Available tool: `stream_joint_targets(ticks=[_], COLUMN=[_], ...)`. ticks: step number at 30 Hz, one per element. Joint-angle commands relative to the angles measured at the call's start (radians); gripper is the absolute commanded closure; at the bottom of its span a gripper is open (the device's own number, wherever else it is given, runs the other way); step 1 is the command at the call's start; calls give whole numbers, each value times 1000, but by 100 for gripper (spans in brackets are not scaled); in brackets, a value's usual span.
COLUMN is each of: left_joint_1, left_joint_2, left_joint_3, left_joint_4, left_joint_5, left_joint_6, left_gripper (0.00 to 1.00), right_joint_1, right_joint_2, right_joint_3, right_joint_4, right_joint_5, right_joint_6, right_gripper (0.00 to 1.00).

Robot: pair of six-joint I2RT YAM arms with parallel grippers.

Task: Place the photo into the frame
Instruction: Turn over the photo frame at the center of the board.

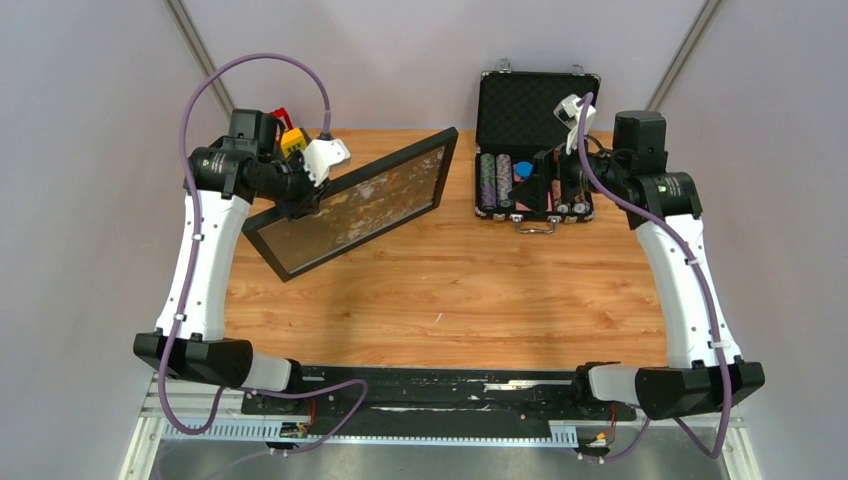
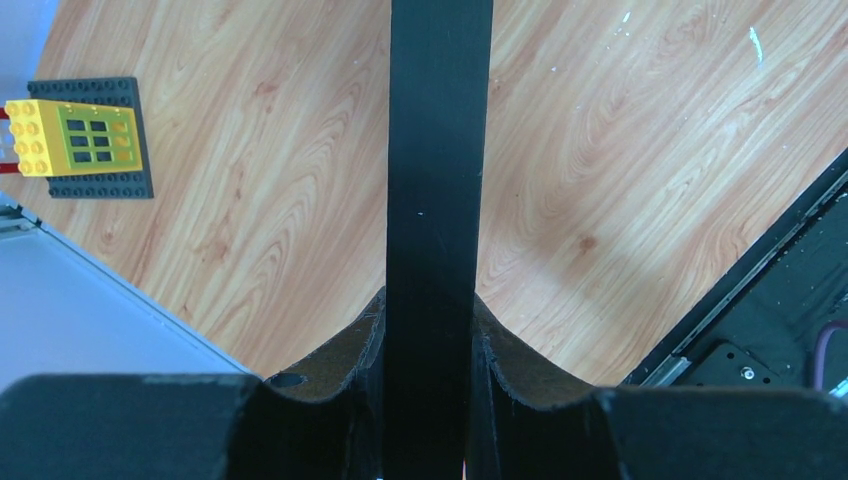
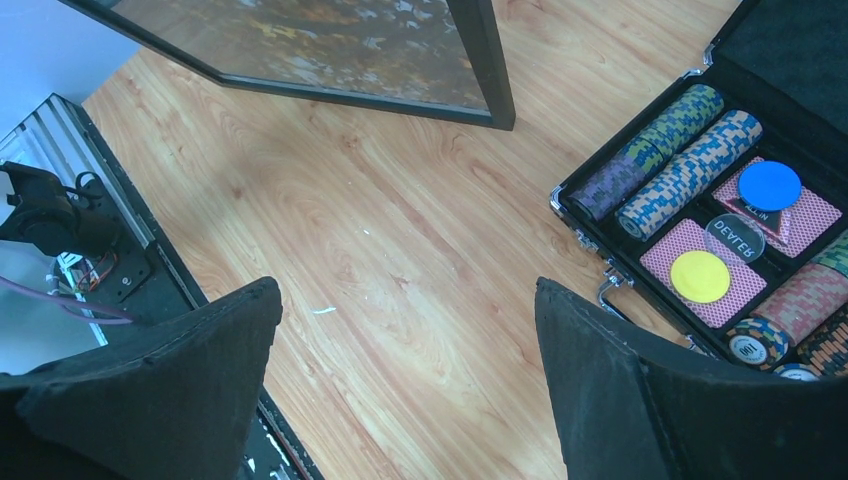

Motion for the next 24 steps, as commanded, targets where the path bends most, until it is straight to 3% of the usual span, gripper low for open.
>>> stream_joint_targets(ticks=[1,24], left_joint_1=[14,14], left_joint_2=[-17,122], left_joint_3=[-2,152], left_joint_4=[-4,-144], left_joint_5=[42,131], left_joint_6=[-58,271], left_gripper=[100,100], right_joint_1=[-7,-7], right_joint_2=[-9,-23], right_joint_3=[-10,13], right_joint_4=[52,41], right_joint_5=[-27,-92], right_joint_6=[10,-111], right_gripper=[5,4])
